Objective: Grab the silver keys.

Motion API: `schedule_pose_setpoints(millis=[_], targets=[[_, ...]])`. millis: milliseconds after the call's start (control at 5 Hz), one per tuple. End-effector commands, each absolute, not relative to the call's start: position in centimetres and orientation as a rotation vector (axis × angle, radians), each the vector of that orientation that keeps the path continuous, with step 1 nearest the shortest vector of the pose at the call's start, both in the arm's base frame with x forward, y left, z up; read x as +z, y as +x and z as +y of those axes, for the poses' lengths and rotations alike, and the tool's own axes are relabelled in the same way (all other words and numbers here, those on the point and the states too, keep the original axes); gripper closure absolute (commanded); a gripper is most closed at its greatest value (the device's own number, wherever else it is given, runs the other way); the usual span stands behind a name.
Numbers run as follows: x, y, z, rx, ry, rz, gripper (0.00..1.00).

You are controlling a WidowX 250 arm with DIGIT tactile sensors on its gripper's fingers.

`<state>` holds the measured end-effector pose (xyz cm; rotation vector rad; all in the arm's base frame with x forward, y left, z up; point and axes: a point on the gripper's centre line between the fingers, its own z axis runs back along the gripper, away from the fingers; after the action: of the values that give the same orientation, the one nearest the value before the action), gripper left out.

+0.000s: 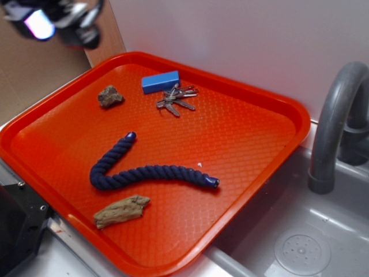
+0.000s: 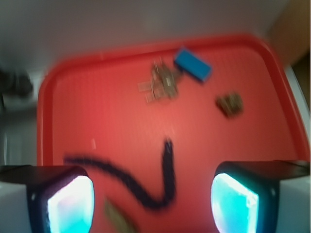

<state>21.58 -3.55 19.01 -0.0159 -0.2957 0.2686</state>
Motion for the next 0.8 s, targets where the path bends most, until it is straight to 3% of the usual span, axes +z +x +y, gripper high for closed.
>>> schedule_pose_setpoints(millis=[0, 200, 400, 600], targets=[[14.7, 32.0, -3.9, 0.4, 0.062, -0.314, 0.0], [11.6, 35.5, -3.7, 0.38, 0.109, -0.285, 0.0], [9.2, 36.2, -2.5, 0.384, 0.166, -0.242, 0.0], [9.8, 35.5, -0.9, 0.364, 0.202, -0.169, 0.0]])
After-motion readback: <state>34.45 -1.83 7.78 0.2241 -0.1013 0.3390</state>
